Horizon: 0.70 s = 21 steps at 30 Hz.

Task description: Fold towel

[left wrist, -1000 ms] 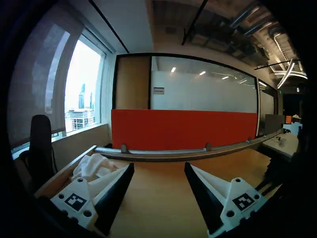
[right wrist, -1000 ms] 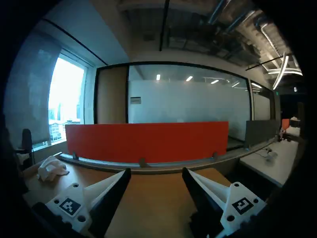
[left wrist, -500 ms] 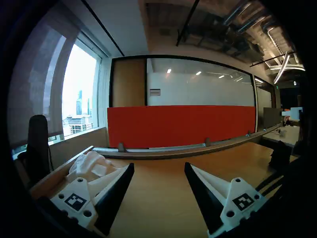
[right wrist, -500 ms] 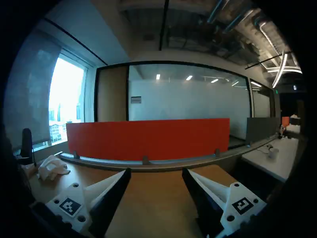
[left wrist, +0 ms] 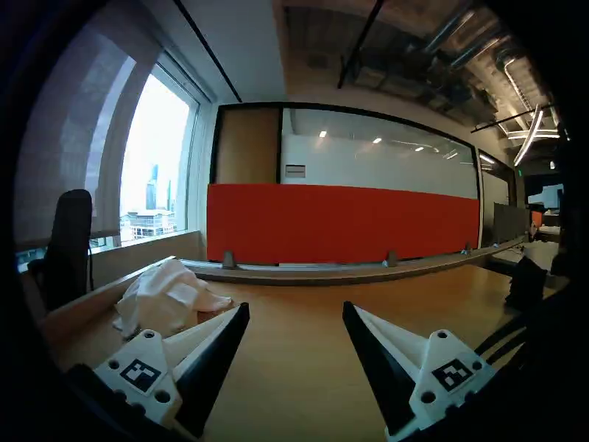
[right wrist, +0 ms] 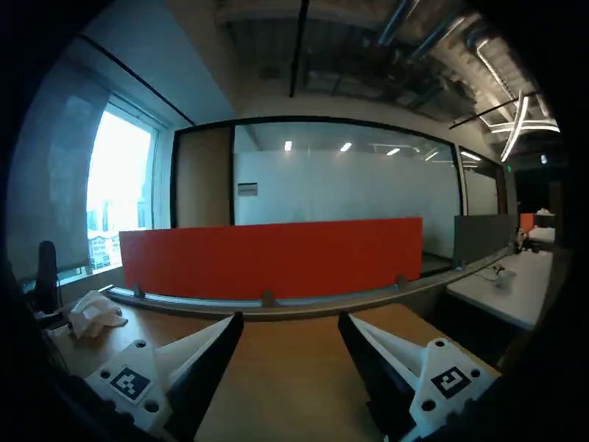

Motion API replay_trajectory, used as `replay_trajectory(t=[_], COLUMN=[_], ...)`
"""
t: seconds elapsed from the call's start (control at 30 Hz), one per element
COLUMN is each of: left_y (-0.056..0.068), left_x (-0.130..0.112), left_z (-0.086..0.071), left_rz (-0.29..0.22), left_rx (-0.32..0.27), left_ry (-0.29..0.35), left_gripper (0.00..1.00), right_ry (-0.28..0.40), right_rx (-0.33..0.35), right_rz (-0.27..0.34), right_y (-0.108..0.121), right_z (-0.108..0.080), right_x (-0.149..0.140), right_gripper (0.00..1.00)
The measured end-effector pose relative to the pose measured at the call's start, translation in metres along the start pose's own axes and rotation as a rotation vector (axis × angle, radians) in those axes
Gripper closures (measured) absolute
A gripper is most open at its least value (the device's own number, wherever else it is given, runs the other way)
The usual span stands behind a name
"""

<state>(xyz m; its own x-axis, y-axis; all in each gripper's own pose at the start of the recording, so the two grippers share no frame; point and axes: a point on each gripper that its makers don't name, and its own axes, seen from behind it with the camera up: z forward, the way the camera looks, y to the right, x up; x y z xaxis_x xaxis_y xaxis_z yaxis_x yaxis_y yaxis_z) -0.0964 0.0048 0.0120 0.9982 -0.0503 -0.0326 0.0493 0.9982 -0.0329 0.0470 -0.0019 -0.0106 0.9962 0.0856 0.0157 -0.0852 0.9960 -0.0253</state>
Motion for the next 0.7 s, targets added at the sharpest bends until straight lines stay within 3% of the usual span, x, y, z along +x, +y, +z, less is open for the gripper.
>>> replay_trajectory(t=[0.7], left_y=[0.001], left_x=[-0.057], left_z=[-0.007], left_rz=[-0.029], left_rx=[0.025], left_ry=[0.002], left_gripper=[0.06], right_ry=[0.018], right_rx=[0.0], right_rz=[-0.019], right_y=[-0.002], right_z=[-0.007], right_x=[-0.02], right_gripper=[0.0])
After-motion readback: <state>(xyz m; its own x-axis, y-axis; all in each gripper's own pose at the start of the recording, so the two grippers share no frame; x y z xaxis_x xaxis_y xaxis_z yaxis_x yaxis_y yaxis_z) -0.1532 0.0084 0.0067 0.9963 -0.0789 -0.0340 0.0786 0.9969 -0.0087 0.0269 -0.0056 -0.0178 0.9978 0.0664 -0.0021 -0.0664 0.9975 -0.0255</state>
